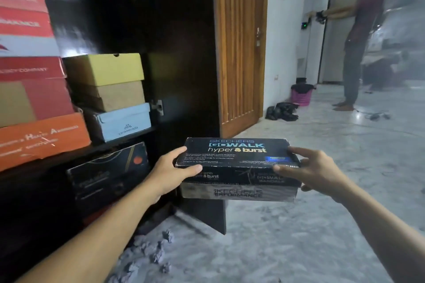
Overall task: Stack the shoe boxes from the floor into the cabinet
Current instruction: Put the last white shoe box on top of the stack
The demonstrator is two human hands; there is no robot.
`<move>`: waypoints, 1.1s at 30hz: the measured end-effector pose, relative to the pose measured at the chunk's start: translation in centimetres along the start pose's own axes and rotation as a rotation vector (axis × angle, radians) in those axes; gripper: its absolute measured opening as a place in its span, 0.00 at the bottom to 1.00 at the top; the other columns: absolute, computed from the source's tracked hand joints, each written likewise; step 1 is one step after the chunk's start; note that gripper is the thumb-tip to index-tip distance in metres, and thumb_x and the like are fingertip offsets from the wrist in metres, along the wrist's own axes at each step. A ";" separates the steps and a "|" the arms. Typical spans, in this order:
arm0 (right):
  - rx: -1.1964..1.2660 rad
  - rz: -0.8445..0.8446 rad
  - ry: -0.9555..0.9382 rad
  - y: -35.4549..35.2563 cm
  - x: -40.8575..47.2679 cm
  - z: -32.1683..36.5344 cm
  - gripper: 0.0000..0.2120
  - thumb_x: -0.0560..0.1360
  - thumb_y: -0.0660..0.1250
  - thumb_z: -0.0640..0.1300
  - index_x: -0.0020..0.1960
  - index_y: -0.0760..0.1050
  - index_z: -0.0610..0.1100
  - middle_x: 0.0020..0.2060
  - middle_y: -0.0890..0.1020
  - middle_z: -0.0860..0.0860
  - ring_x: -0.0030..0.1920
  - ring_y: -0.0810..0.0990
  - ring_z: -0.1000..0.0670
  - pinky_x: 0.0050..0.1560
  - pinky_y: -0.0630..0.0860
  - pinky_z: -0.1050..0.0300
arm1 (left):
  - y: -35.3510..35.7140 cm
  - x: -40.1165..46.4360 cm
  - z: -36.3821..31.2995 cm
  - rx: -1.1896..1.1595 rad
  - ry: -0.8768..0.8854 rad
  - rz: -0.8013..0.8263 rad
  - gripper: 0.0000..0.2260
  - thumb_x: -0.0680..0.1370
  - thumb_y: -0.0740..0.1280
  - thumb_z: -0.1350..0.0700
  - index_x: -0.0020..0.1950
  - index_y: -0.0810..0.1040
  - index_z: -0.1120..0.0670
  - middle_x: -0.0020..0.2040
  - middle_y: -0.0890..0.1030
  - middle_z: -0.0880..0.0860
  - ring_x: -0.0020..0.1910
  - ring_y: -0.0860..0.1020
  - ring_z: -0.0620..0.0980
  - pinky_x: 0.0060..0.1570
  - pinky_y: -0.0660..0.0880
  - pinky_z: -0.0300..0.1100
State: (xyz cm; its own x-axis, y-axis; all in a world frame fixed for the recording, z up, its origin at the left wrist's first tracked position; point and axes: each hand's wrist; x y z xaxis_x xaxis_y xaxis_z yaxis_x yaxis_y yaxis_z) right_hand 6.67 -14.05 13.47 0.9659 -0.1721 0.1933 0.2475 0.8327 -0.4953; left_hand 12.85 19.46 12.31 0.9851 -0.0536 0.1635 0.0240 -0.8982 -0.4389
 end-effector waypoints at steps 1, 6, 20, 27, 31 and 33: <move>0.001 0.013 -0.016 0.5 0.1 1.3 0.28 0.56 0.79 0.62 0.54 0.77 0.59 0.38 0.87 0.51 0.42 0.84 0.40 0.34 0.82 0.42 | -1.5 -0.4 -0.3 0.015 -0.008 -0.022 0.36 0.65 0.79 0.46 0.71 0.71 0.44 0.62 0.78 0.44 0.58 0.77 0.41 0.54 0.72 0.35; -0.035 0.096 -0.111 3.6 1.5 8.2 0.40 0.59 0.78 0.61 0.67 0.73 0.49 0.42 0.86 0.50 0.42 0.85 0.45 0.33 0.83 0.49 | -9.0 -1.9 -1.9 0.045 -0.018 -0.150 0.36 0.64 0.79 0.45 0.71 0.71 0.45 0.66 0.76 0.47 0.63 0.75 0.48 0.66 0.71 0.51; 0.039 0.152 -0.412 11.2 7.1 26.6 0.50 0.49 0.73 0.69 0.67 0.74 0.48 0.41 0.83 0.48 0.34 0.83 0.48 0.30 0.82 0.52 | -26.5 -1.7 -8.7 -0.019 0.042 -0.489 0.33 0.67 0.78 0.47 0.70 0.71 0.44 0.63 0.72 0.47 0.58 0.74 0.48 0.55 0.75 0.47; 0.231 0.112 -0.536 12.3 12.4 37.4 0.41 0.49 0.75 0.67 0.58 0.78 0.51 0.39 0.85 0.48 0.33 0.84 0.48 0.35 0.84 0.46 | -34.7 1.6 -16.3 -0.073 0.205 -0.688 0.28 0.66 0.79 0.50 0.65 0.75 0.45 0.57 0.78 0.45 0.51 0.80 0.44 0.53 0.77 0.46; 0.302 0.124 -0.572 12.0 16.2 43.2 0.32 0.48 0.76 0.67 0.48 0.78 0.54 0.35 0.85 0.51 0.33 0.86 0.50 0.34 0.84 0.46 | -39.1 4.0 -20.9 -0.036 0.219 -0.769 0.38 0.63 0.80 0.46 0.71 0.71 0.46 0.66 0.75 0.47 0.58 0.78 0.49 0.57 0.75 0.47; 0.323 0.141 -0.584 12.2 18.0 45.9 0.31 0.51 0.76 0.66 0.49 0.79 0.53 0.34 0.85 0.51 0.33 0.86 0.50 0.35 0.84 0.45 | -41.1 5.1 -22.9 -0.040 0.226 -0.801 0.38 0.63 0.80 0.46 0.71 0.71 0.47 0.65 0.76 0.48 0.54 0.79 0.48 0.58 0.76 0.48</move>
State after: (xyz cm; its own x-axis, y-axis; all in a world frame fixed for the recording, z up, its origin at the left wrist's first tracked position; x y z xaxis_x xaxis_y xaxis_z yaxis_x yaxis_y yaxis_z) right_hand 23.57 17.16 49.76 0.7654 0.1871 0.6158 -0.0007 0.9571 -0.2898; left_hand 13.02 46.07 51.43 0.6145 0.5260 0.5880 0.6930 -0.7161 -0.0837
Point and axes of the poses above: each hand's wrist, its own x-axis towards the middle knuckle, its own y-axis out of the palm, z = x × y
